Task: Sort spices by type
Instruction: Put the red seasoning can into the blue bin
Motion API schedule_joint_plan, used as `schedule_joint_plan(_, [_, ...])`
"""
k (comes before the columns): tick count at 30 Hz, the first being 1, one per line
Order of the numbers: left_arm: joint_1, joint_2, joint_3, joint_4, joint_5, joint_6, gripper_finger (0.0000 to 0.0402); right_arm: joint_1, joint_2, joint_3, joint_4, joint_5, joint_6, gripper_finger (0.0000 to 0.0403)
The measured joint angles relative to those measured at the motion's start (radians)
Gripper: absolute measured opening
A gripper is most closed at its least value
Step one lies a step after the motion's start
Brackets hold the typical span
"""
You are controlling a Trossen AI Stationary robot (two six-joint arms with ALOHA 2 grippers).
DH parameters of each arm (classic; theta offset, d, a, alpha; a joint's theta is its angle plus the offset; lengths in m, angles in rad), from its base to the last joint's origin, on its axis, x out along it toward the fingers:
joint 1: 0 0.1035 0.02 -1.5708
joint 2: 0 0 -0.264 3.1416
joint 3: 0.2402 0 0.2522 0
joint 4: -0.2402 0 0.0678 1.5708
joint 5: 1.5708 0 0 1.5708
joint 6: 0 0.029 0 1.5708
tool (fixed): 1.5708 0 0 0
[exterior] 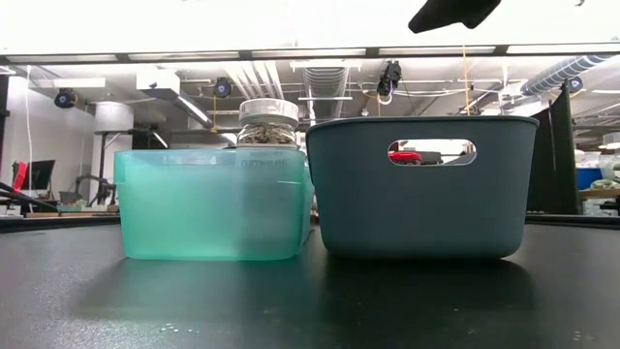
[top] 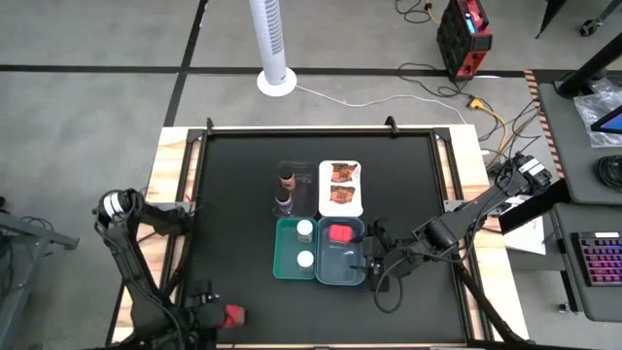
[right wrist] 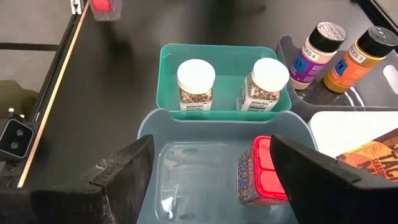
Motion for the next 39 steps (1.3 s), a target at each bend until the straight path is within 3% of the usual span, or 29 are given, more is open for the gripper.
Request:
schedule_joint_plan(9, [0.05,-0.001,0.233,-0.236,-0.233,0.038,0.0199,0.0,0.0,0.0,0.005,0.026,-0.02,0.0307])
schedule_joint_plan(15, [0.143,-0.001,0.273,-0.234,-0.389,0.205,0.0199,0.0,0.0,0.0,0.033,0.048,-0.044,0.0299])
schedule_joint_plan(21, [0.265,-0.001,0.271,-0.176,-0.42,0.422,0.02,0.022,0.005,0.0,0.149,0.053,-0.133,0.0301])
schedule_joint_plan(25, [0.3,-0.001,0.271,-0.109,-0.521,0.6,0.0207,0.051,0.005,-0.004,0.162,0.134,-0.152,0.0296])
schedule_joint_plan(28, [0.312,-0.001,0.271,-0.068,-0.538,0.675,0.0207,0.098,0.005,-0.02,0.17,0.212,-0.135,0.0291])
schedule_joint_plan(35, [0.315,-0.001,0.271,-0.051,-0.547,0.694,0.0207,0.227,0.018,-0.137,0.385,0.46,-0.153,0.0287])
schedule_joint_plan(39, [0.328,-0.001,0.271,-0.036,-0.541,0.701,0.0207,0.221,0.064,-0.155,0.521,0.478,-0.225,0.0296])
